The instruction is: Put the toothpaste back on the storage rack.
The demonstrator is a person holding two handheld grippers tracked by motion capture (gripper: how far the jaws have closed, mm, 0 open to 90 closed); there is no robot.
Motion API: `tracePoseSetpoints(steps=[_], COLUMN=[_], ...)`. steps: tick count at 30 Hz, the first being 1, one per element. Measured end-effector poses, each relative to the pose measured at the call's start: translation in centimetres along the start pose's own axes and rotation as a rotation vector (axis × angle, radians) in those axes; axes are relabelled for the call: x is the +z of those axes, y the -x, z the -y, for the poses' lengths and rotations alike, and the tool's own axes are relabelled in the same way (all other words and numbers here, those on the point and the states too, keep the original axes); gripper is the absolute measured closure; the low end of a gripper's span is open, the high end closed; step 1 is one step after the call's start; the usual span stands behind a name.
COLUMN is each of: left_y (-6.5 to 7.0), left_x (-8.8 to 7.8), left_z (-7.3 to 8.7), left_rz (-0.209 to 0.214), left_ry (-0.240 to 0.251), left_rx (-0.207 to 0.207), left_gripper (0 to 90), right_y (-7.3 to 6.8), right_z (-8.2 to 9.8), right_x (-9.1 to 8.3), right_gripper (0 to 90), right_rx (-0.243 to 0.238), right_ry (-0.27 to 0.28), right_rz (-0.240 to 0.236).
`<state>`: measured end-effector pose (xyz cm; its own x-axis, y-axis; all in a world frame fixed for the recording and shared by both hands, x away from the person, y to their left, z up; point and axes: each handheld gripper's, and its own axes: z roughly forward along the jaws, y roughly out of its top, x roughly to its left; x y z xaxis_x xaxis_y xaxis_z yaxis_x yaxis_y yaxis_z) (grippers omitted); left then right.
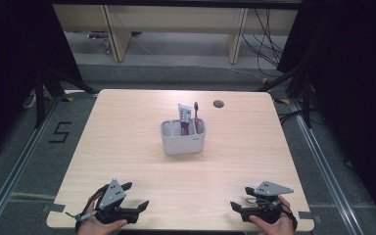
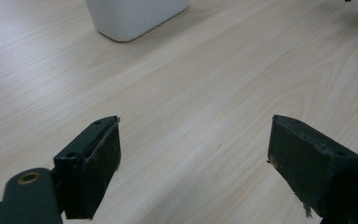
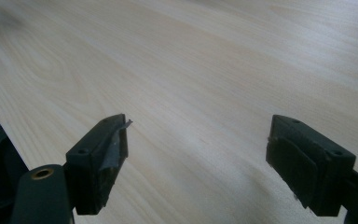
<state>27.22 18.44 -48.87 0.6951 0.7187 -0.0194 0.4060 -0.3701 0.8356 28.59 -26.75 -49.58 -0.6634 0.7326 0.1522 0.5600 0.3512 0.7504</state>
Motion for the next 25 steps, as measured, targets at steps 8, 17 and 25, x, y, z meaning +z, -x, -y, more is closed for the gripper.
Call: tracePoseSetpoints(steps=[8, 17, 25], left_y=[0.72, 0.77, 0.49], left_x=[0.12, 0.11, 0.02], left_z=[0.49, 0.52, 0.52], left_rz=[0.005, 0.007, 0.005], left_ry=[-0.003, -0.009, -0.017], left_rx=[-0.001, 0.001, 0.012], left_gripper=[16.6, 16.6, 16.6], right_y=[-0.01, -0.13, -0.2], right_z=[-0.06, -0.06, -0.02], right_x=[-0.05, -0.04, 0.04], right_gripper=[21.2, 21.2, 21.2], right_rx=[-0.008, -0.006, -0.003], right_ry=[-0.001, -0.002, 0.01], right_rz=[-0.008, -0.003, 0.007])
